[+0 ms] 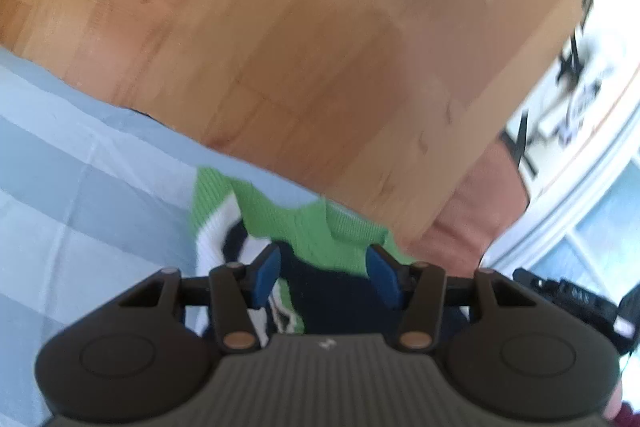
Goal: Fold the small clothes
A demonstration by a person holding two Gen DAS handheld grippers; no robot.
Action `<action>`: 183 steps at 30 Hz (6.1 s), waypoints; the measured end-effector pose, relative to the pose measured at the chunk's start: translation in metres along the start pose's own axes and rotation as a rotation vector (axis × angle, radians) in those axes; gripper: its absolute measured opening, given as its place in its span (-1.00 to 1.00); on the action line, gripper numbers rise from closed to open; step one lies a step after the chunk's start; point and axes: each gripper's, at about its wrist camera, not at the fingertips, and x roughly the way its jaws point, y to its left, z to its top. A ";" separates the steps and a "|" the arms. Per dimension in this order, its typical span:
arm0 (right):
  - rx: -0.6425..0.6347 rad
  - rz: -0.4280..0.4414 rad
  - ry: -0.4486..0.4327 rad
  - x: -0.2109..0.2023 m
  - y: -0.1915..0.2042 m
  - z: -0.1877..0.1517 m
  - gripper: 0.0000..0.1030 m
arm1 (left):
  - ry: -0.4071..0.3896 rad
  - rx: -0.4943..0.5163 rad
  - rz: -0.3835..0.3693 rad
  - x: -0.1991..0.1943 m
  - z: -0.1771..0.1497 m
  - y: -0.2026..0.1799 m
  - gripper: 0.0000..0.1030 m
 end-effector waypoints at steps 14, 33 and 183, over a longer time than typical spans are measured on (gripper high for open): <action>0.129 -0.068 0.088 0.050 -0.038 -0.038 -0.21 | 0.087 0.182 0.132 0.027 -0.023 -0.034 -0.82; -0.021 -0.111 0.157 0.089 -0.018 -0.039 -0.27 | 0.119 0.247 0.326 0.022 -0.021 -0.031 -0.67; 0.124 0.320 0.284 -0.210 -0.088 -0.178 -0.03 | 0.411 0.099 0.117 -0.214 -0.185 -0.036 0.06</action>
